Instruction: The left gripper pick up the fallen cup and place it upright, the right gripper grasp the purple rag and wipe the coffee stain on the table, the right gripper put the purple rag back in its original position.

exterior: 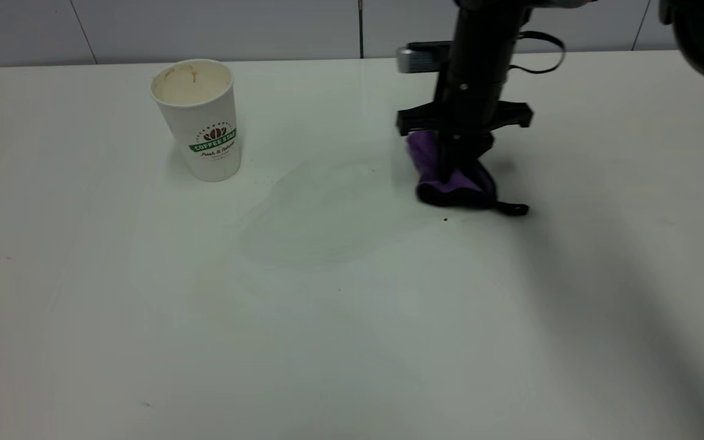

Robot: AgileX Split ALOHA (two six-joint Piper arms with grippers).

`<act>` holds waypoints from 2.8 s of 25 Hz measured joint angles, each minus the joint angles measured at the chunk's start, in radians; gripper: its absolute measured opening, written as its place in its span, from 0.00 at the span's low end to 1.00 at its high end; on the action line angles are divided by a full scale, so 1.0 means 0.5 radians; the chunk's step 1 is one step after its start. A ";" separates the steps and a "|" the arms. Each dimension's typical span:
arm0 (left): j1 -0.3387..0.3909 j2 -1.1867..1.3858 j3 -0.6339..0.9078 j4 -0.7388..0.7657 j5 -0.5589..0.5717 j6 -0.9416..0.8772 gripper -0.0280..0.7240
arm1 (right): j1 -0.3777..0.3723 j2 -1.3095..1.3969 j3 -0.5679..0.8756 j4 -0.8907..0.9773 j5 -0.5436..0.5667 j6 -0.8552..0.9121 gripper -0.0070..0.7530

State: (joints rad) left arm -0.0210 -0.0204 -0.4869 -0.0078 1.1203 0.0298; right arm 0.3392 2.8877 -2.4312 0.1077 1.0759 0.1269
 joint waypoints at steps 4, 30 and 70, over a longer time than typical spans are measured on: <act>0.000 0.000 0.000 0.000 0.000 0.000 0.75 | -0.235 -0.002 0.000 -0.060 0.117 0.004 0.12; 0.000 0.000 0.000 0.000 0.000 0.000 0.75 | -0.436 -0.804 0.011 -0.046 0.296 -0.374 0.97; 0.000 0.000 0.000 0.000 0.000 0.000 0.75 | -0.411 -4.567 3.468 -0.321 0.333 -0.298 0.84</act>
State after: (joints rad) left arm -0.0210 -0.0204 -0.4869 -0.0078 1.1203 0.0298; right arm 0.1340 0.6042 -0.6971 -0.0529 1.2424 -0.0223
